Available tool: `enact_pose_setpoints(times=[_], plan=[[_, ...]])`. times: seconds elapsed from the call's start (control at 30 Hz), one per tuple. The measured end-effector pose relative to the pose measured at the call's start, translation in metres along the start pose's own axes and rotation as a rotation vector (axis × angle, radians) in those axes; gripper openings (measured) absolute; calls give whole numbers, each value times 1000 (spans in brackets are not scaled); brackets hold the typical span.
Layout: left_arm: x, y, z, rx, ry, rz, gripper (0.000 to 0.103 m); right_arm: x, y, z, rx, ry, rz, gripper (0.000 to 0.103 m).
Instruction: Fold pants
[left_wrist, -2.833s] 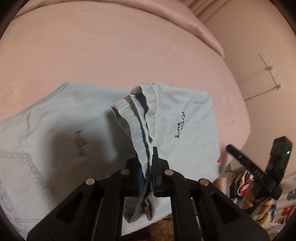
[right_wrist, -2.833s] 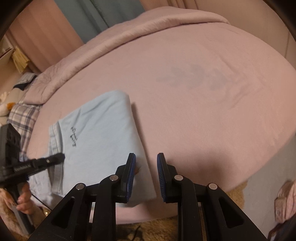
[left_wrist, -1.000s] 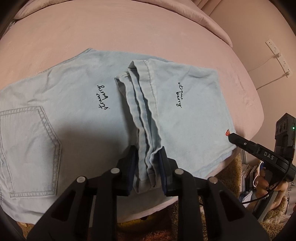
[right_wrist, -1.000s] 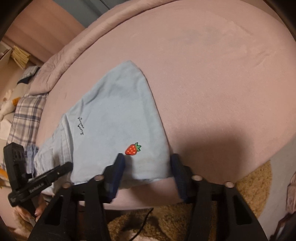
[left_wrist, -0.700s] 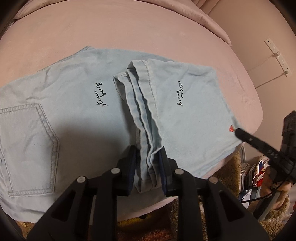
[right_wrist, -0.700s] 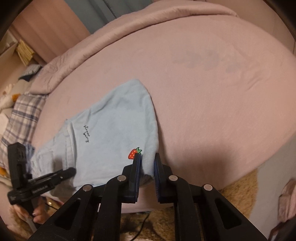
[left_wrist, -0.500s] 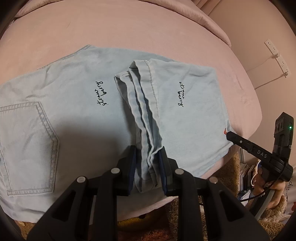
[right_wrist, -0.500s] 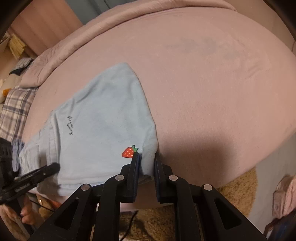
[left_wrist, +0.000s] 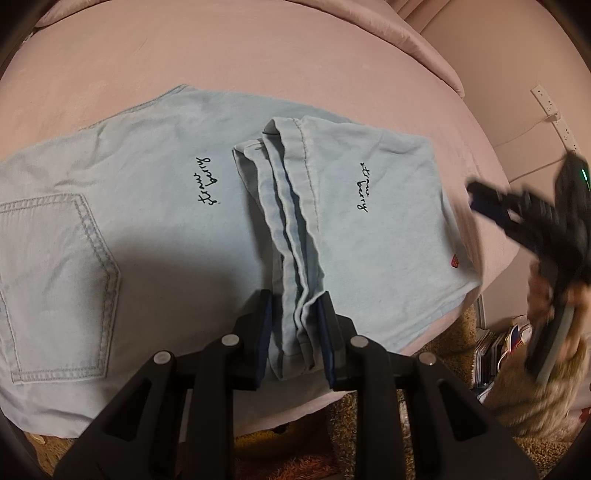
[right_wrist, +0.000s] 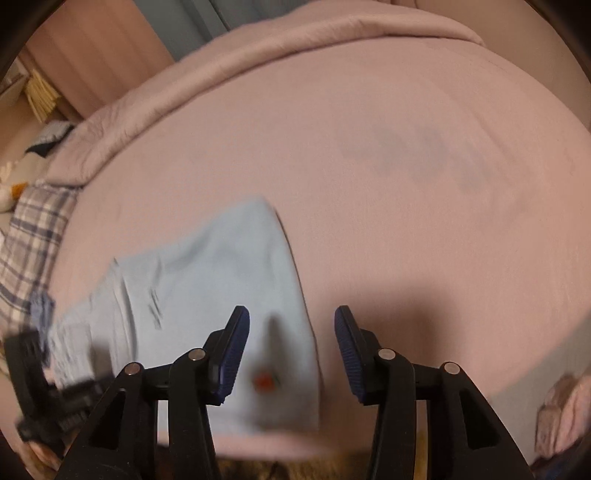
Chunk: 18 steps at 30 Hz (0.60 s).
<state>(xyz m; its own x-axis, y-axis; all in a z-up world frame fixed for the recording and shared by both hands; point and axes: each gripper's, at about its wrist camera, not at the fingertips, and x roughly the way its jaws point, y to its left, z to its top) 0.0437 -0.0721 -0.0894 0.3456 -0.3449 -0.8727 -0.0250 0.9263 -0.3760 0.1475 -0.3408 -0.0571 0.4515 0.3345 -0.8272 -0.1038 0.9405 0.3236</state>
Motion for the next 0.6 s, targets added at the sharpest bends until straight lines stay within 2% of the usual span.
enact_pose_setpoints(times=[0.07,0.17,0.37,0.47,0.6], plan=[[0,1,1,-3,1,1,25,14,2,16,20,19,34,47],[0,0,1,-3,3,4,25,33,14,35,-20,22,18,47],[0,-1,2,-1,4,10,25,63,24,39,-24,81,43,47],[-1,-2,2,-10,-2,12,25,58,22,36,-15,52,20,24],[0,-2,2,-10,-3,12,25,47,12,33,39,5,58,17]])
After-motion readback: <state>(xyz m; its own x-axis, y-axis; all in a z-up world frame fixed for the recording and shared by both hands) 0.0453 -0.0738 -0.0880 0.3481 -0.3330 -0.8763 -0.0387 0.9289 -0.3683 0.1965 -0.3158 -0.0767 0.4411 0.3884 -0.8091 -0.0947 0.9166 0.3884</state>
